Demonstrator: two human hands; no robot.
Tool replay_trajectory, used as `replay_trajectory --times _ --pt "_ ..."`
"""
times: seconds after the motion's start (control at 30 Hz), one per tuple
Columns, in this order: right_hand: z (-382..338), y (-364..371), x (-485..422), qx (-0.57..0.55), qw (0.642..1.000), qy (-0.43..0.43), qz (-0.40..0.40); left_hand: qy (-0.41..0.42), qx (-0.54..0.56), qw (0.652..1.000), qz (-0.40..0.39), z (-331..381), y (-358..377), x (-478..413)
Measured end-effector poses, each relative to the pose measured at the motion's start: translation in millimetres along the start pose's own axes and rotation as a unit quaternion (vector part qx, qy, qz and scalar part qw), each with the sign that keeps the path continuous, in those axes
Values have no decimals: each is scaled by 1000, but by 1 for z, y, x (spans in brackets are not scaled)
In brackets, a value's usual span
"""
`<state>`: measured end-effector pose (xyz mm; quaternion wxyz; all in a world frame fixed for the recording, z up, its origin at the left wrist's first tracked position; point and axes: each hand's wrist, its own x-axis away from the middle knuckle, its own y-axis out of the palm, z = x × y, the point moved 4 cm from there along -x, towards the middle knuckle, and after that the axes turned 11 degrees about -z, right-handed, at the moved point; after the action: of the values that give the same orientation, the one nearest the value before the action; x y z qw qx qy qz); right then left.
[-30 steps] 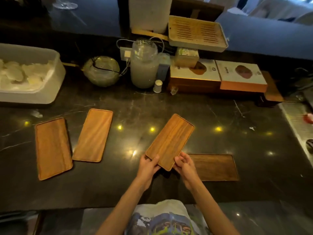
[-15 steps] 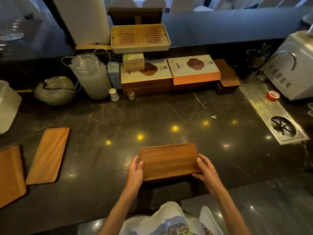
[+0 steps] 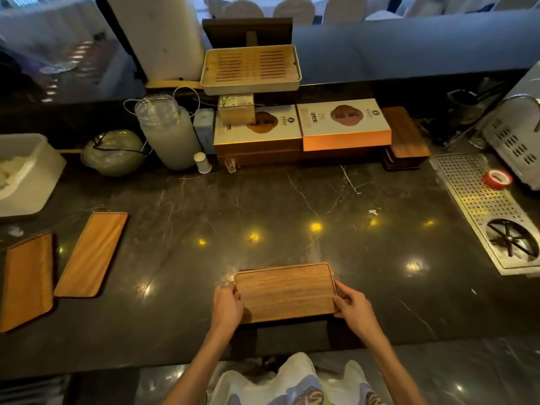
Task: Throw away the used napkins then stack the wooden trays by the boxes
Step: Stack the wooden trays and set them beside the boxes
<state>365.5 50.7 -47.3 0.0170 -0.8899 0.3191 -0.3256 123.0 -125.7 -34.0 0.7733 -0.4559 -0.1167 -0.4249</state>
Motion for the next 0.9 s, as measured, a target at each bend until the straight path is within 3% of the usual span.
replay_trajectory --times 0.2,0.33,0.7,0.9 --pt "-8 2 -10 203 978 -23 48 -30 -39 999 3 6 5 -8" --pt "-6 6 -7 246 968 -12 54 -26 -46 999 13 9 8 -10" --pt "-1 1 -5 196 979 -20 43 -2 -26 998 59 8 11 -10" --pt "2 2 -7 187 981 -4 48 8 -1 999 46 5 7 -14"
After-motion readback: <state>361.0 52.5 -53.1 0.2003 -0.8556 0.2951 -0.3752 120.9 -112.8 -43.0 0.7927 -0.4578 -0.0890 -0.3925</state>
